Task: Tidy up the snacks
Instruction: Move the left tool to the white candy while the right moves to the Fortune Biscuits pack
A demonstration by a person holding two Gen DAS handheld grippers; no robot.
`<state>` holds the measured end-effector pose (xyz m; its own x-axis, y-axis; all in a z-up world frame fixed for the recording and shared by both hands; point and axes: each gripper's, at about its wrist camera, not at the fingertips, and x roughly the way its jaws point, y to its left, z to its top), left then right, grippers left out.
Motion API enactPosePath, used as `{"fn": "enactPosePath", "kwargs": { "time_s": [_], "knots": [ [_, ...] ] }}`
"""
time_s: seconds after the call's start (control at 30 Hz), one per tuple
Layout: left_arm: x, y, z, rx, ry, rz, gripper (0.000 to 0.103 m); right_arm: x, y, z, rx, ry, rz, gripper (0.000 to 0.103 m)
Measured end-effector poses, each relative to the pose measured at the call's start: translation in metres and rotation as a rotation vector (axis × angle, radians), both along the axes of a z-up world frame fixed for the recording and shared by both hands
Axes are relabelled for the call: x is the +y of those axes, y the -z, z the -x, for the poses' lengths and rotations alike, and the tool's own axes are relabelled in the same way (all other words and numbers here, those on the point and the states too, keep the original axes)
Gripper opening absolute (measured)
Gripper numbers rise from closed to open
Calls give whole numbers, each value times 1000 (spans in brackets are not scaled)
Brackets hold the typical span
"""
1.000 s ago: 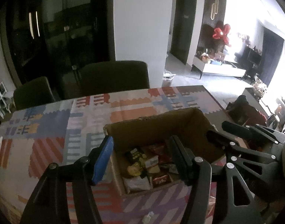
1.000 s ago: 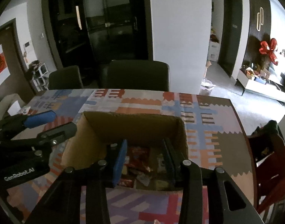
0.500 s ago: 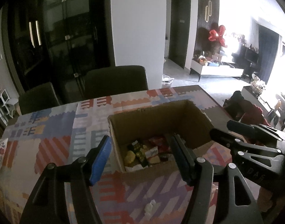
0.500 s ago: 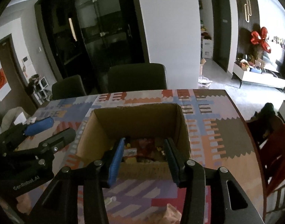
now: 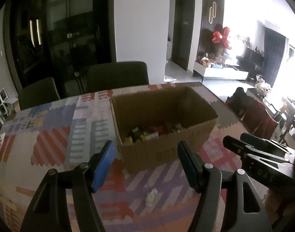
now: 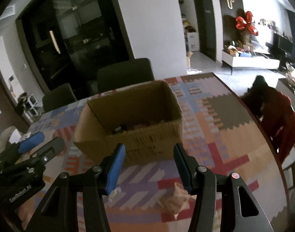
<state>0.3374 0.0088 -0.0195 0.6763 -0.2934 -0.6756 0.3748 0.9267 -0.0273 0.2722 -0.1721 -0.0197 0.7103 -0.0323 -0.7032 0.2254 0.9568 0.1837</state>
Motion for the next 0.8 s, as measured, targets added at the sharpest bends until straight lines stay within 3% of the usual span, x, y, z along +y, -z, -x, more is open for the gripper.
{"fn": "enactPosePath", "kwargs": {
  "time_s": [0.27, 0.53, 0.8],
  "knots": [
    [7, 40, 13, 29, -2, 23, 66, -1, 33, 18, 34, 77, -4, 53],
    [11, 73, 30, 6, -16, 1, 66, 2, 69, 34, 73, 144, -55, 53],
    [11, 114, 30, 76, -23, -24, 63, -4, 106, 38, 114, 207, -80, 53]
  ]
}}
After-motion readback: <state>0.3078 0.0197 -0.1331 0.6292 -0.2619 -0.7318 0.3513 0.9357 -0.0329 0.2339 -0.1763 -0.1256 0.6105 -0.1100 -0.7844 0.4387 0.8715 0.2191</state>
